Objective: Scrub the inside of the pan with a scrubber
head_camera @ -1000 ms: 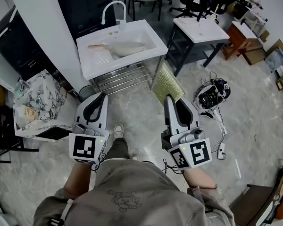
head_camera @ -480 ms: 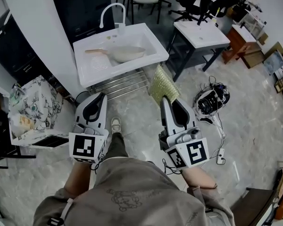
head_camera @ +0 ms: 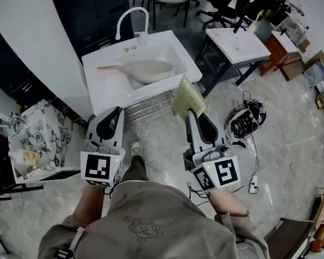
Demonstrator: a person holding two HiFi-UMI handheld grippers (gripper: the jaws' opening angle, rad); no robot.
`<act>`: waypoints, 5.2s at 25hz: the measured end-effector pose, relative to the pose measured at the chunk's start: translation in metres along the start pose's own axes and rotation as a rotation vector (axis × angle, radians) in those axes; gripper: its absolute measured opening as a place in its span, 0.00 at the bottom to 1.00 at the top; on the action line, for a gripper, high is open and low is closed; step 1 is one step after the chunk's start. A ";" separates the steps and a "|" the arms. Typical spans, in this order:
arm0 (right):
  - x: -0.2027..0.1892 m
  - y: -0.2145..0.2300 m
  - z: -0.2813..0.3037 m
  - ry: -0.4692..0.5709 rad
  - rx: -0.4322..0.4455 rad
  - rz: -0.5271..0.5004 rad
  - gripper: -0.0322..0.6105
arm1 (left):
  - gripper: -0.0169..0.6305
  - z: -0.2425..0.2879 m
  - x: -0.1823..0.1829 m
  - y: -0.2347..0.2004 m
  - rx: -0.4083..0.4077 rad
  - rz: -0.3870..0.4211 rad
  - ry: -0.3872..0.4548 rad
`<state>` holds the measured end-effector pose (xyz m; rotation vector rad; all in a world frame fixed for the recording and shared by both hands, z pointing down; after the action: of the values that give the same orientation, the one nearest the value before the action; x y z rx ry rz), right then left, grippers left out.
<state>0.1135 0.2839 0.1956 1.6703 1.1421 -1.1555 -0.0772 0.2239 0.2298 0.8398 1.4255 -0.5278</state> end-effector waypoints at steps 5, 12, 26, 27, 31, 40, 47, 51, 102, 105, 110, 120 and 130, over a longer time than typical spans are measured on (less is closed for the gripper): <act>-0.015 0.013 0.067 -0.023 -0.027 0.001 0.16 | 0.07 0.048 -0.013 -0.051 -0.025 -0.001 -0.029; -0.045 0.037 0.158 -0.088 -0.060 -0.014 0.16 | 0.07 0.120 -0.042 -0.115 -0.111 0.042 -0.096; -0.141 0.097 0.304 -0.280 -0.093 -0.072 0.16 | 0.27 0.228 -0.135 -0.220 -0.278 0.089 -0.271; -0.150 0.103 0.311 -0.301 -0.094 -0.074 0.16 | 0.30 0.234 -0.142 -0.222 -0.294 0.096 -0.291; -0.191 0.127 0.337 -0.402 -0.084 -0.070 0.16 | 0.36 0.256 -0.178 -0.226 -0.368 0.116 -0.384; -0.314 0.183 0.387 -0.652 -0.042 -0.058 0.16 | 0.38 0.302 -0.273 -0.230 -0.478 0.150 -0.625; -0.419 0.216 0.407 -0.831 -0.049 -0.050 0.16 | 0.38 0.321 -0.342 -0.230 -0.560 0.200 -0.785; -0.466 0.229 0.410 -0.922 -0.055 -0.045 0.16 | 0.38 0.323 -0.379 -0.228 -0.623 0.212 -0.872; -0.540 0.081 0.339 -1.481 1.086 0.360 0.16 | 0.32 0.322 -0.474 -0.249 -0.698 0.358 -1.059; -0.516 0.086 0.324 -1.525 1.195 0.423 0.16 | 0.32 0.322 -0.474 -0.249 -0.700 0.357 -1.059; -0.483 0.106 0.311 -1.577 1.291 0.479 0.16 | 0.32 0.323 -0.473 -0.249 -0.702 0.349 -1.054; -0.457 0.162 0.393 -1.196 0.906 0.155 0.15 | 0.32 0.322 -0.472 -0.246 -0.718 0.336 -1.034; -0.561 0.228 0.410 -1.183 0.704 -0.979 0.15 | 0.32 0.321 -0.472 -0.246 -0.708 0.327 -1.027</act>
<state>0.1299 -0.2933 0.6444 0.3751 0.6985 -2.8420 -0.1105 -0.2516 0.6288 0.1337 0.4273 -0.1143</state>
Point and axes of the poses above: the fingertips, and each gripper's own axes: z forward along the fingers, y to its right, x out of its top, the point moved 2 cm from there along -z, backward along the fingers, and after that the axes turned 7 degrees about y, right-handed, at the moved point
